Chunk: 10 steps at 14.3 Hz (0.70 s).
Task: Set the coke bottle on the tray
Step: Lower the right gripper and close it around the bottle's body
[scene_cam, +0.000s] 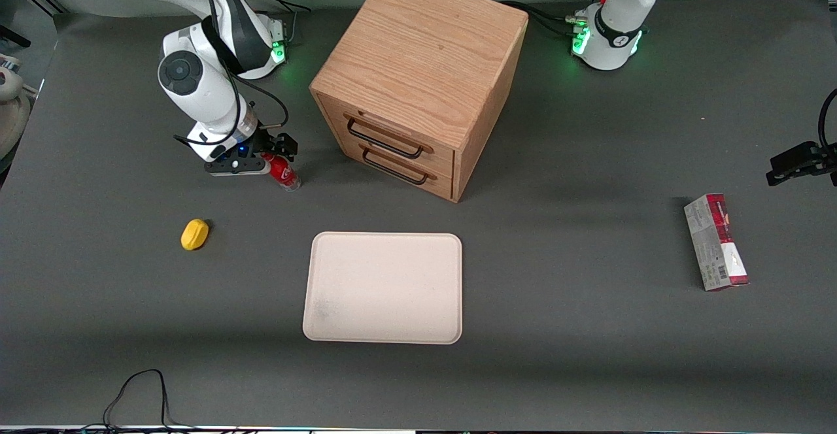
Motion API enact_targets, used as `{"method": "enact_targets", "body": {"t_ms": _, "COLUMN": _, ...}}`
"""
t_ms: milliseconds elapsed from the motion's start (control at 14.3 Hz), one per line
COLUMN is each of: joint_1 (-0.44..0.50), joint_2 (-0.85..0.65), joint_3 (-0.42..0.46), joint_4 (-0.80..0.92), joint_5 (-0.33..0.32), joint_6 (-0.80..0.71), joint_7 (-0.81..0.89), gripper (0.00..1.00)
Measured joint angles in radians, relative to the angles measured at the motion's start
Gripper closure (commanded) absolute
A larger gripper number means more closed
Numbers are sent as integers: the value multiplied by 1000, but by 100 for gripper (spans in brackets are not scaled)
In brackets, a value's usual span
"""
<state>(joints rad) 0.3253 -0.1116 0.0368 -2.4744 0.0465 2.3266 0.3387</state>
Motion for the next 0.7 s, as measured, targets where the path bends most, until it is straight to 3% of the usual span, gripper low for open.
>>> {"method": "enact_targets", "body": {"t_ms": 279, "joint_1": 0, "joint_2": 0, "joint_3": 0, "joint_4": -13, "joint_5": 0, "joint_6": 9, "joint_7": 0, "gripper": 2}}
{"method": "enact_targets", "body": {"t_ms": 698, "joint_1": 0, "joint_2": 0, "joint_3": -1, "joint_4": -27, "joint_5": 0, "joint_6": 20, "joint_7": 0, "gripper": 16}}
